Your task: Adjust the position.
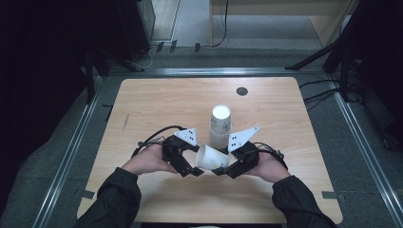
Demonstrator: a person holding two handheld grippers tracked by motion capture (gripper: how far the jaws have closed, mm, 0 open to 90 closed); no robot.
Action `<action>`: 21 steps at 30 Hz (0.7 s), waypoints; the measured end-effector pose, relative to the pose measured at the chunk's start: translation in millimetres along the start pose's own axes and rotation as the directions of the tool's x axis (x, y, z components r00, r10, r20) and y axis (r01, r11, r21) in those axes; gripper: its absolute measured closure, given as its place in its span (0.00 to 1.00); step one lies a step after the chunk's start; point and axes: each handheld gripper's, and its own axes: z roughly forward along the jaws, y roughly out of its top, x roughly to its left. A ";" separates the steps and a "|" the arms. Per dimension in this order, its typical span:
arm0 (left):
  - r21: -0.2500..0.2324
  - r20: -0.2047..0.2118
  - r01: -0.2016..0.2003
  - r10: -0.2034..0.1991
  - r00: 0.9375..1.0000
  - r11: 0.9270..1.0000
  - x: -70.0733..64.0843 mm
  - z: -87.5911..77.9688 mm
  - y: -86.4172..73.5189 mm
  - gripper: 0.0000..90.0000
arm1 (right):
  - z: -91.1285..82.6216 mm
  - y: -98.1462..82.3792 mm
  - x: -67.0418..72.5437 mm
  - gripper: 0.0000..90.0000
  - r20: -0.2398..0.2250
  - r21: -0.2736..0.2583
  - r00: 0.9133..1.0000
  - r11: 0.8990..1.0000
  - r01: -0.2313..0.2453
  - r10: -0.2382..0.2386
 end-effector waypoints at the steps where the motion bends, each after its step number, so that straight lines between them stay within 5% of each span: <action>1: -0.009 -0.002 0.004 -0.004 1.000 1.000 0.2 -0.5 -1.6 0.14 | -0.2 0.0 -0.4 0.38 0.000 -0.001 1.000 1.000 0.004 -0.004; 5: -0.056 0.012 0.030 -0.029 0.999 0.998 0.5 -1.3 -7.3 0.14 | -0.3 0.4 -1.5 0.38 -0.006 -0.007 1.000 1.000 0.006 -0.006; 14: -0.187 0.045 0.090 -0.083 0.996 0.978 0.4 -1.0 -9.6 0.16 | 3.2 2.8 -2.6 0.38 -0.042 -0.021 0.999 1.000 -0.005 0.004; 21: -0.214 0.051 0.089 -0.080 0.995 0.973 -1.0 -0.4 -10.0 0.24 | 5.2 3.9 -3.8 0.38 -0.056 -0.025 0.998 1.000 -0.014 0.013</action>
